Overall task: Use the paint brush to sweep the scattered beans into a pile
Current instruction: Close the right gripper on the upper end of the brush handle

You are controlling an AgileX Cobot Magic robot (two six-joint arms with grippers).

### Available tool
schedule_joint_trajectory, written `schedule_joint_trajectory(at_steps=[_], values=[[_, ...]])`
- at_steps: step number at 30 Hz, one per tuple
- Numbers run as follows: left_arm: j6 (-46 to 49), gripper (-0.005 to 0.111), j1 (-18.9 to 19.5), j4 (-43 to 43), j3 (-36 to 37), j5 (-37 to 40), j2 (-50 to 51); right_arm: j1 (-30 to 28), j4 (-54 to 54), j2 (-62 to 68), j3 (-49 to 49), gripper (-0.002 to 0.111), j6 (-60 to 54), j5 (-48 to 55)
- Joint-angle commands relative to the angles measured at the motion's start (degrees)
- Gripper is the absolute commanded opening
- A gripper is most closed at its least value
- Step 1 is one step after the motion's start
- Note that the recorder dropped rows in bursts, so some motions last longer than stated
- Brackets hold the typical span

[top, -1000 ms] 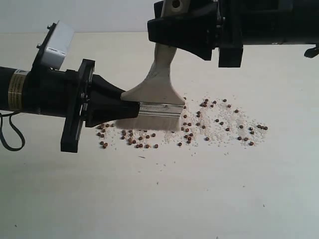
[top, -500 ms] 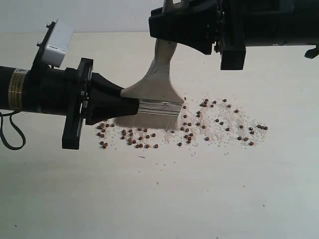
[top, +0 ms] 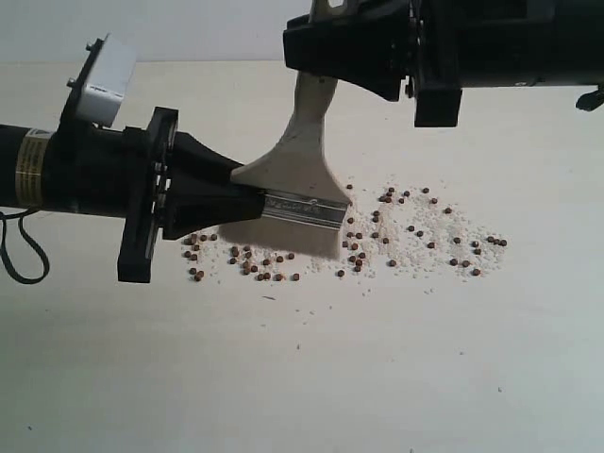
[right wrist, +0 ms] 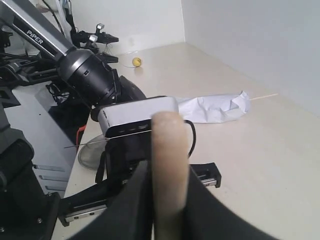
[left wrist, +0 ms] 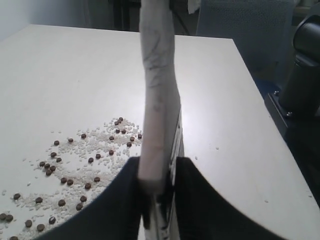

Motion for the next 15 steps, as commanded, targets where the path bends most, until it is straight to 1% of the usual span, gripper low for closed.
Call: schedule_joint_trajectory(at_steps=[1,2,11,15], values=[[0.4,0.002,-0.3,-0.3,0.1,-1.0,0.0,0.1,1.4,-0.4,-0.4,0.0,-0.3,-0.2],[0.6,0.0,-0.3,-0.3,0.1,-1.0,0.0,0.1,1.4,-0.4,-0.4,0.0,-0.3,-0.2],[1.1,0.0,-0.5,0.0,0.1,-1.0,0.0,0.1,1.4,-0.4,-0.4,0.0,-0.4,-0.2],[1.3,0.001,-0.2,-1.7,0.1,-1.0,0.0,0.1,1.4,-0.4,-0.4,0.0,-0.4,-0.2]])
